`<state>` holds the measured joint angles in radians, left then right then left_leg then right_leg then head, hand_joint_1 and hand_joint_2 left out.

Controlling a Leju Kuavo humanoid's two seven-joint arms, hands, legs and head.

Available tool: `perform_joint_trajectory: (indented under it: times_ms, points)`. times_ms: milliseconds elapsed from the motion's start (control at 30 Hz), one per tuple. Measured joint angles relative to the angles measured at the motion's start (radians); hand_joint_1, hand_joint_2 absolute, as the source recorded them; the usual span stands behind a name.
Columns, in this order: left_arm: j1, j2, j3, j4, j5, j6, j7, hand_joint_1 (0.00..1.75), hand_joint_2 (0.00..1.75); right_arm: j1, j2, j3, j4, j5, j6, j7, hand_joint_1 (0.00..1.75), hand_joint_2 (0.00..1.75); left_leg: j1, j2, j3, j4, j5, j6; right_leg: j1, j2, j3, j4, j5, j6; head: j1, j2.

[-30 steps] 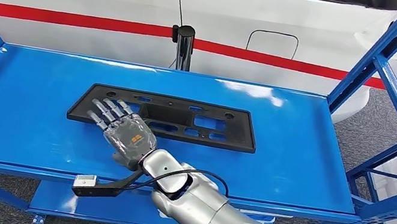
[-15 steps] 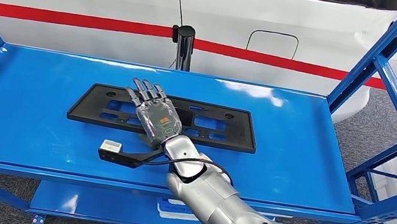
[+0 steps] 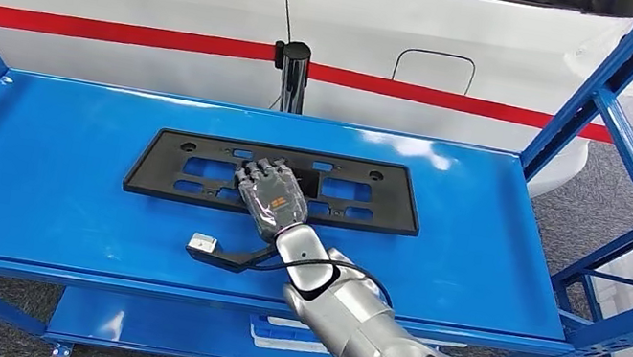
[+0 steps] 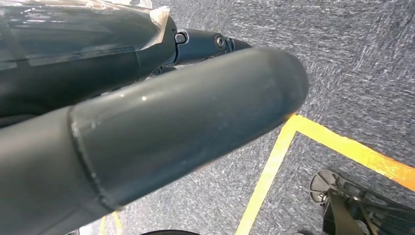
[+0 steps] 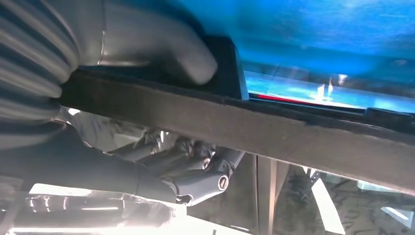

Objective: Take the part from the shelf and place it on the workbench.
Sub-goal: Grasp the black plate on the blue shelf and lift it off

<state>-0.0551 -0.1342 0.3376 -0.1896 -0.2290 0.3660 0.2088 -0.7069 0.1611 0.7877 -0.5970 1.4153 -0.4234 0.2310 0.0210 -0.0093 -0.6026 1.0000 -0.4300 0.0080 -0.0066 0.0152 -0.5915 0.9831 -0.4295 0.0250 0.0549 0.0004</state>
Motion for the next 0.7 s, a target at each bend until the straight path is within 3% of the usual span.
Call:
perform_joint_trajectory:
  times_ms: [400, 600, 700]
  points:
    - [0.001, 0.012, 0.055, -0.003, 0.045, 0.071, -0.344, 0.0, 0.0, 0.051, -0.023, -0.06, -0.098, 0.108, -0.008, -0.004, 1.75, 1.75, 0.0, 0.0, 0.0, 0.0, 0.0, 0.0, 0.0, 0.0, 0.001, 0.0, 0.0, 0.0, 0.0, 0.0]
    - [0.0, 0.014, 0.1, -0.01, 0.079, 0.067, -0.424, 0.0, 0.0, 0.083, -0.04, -0.082, -0.161, 0.134, -0.017, -0.013, 1.75, 1.75, 0.0, 0.0, -0.001, 0.0, 0.0, 0.0, 0.0, 0.0, 0.0, 0.0, 0.0, 0.0, 0.0, 0.0]
    - [0.0, 0.014, 0.132, -0.011, 0.112, 0.042, -0.511, 0.0, 0.0, 0.098, -0.052, -0.089, -0.215, 0.15, -0.049, -0.015, 1.75, 1.75, 0.0, 0.0, -0.002, 0.0, 0.0, 0.0, 0.0, 0.0, -0.001, 0.0, 0.0, 0.0, 0.0, 0.0]
